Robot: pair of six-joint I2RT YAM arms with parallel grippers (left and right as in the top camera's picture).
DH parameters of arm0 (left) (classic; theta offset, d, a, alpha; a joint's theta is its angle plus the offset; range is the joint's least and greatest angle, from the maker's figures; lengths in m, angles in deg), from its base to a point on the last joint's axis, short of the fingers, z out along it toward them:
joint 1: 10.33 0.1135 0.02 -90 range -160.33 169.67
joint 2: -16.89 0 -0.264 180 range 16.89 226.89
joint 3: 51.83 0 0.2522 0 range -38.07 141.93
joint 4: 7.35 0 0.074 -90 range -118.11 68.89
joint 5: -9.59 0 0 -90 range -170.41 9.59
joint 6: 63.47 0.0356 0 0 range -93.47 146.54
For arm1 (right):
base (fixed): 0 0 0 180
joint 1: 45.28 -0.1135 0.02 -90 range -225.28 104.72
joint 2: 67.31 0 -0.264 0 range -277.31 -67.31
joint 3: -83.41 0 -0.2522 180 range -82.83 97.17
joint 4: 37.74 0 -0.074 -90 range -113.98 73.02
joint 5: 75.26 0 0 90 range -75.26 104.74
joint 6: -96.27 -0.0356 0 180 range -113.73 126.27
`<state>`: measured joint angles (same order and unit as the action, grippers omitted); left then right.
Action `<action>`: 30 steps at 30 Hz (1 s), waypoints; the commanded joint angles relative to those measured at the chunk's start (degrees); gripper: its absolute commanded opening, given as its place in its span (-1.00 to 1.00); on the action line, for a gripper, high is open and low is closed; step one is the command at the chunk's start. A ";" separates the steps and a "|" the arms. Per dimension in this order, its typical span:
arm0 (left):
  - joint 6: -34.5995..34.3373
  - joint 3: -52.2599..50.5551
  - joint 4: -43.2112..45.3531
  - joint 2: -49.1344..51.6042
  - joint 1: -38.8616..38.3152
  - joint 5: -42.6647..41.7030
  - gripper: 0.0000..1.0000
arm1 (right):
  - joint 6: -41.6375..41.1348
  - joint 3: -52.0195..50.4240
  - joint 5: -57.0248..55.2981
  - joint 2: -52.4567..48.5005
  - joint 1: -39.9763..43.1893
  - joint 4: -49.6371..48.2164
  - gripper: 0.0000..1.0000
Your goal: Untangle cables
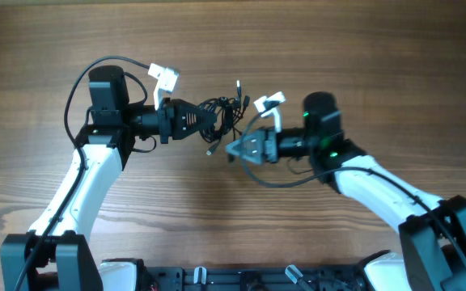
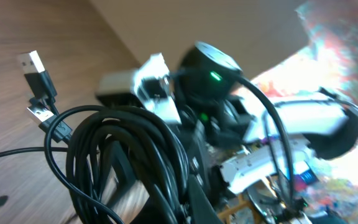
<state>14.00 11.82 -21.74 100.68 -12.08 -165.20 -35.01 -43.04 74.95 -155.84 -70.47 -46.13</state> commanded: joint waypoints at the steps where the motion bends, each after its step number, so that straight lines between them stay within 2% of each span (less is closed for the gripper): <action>1: -13.38 0.72 -0.02 -0.20 -0.11 13.77 -0.92 | -17.88 0.04 -17.92 -0.50 -6.12 -0.37 0.02; 4: -16.94 0.72 -0.02 -0.20 -0.11 18.73 -0.92 | -23.12 0.04 -24.63 -0.50 -10.75 -4.83 -0.16; 8: -16.94 0.72 -0.46 -0.20 -0.11 18.71 -0.92 | -27.74 0.04 -33.33 -0.50 -12.35 -5.44 -0.38; 12: -16.87 0.72 -0.46 -0.20 -0.09 18.93 -0.92 | -27.23 0.04 -33.24 -0.50 -12.35 -6.99 -0.89; 15: -13.70 0.72 -0.59 -0.20 -0.11 18.95 -0.92 | -16.70 0.04 -28.79 -0.37 -10.86 -5.11 -0.91; 18: -3.15 0.72 -4.68 -0.20 -0.11 14.60 -0.92 | -8.26 0.07 -18.03 0.17 -3.91 -3.72 -0.91; 21: 4.04 0.70 -7.65 -0.20 -0.35 8.66 -0.92 | -4.63 0.07 -9.40 0.24 0.87 -7.67 -0.91; 26: 4.39 0.72 -7.58 -0.20 -4.76 8.48 -0.92 | -4.59 0.07 -11.41 0.24 -0.48 -8.68 -0.91; 30: 1.57 0.72 -7.32 -0.20 -7.52 7.72 -0.92 | -5.40 0.04 -19.85 0.24 -1.97 -8.68 -0.91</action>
<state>16.16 11.82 -29.25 100.68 -18.64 -154.27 -40.93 -43.15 61.09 -155.84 -72.05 -54.31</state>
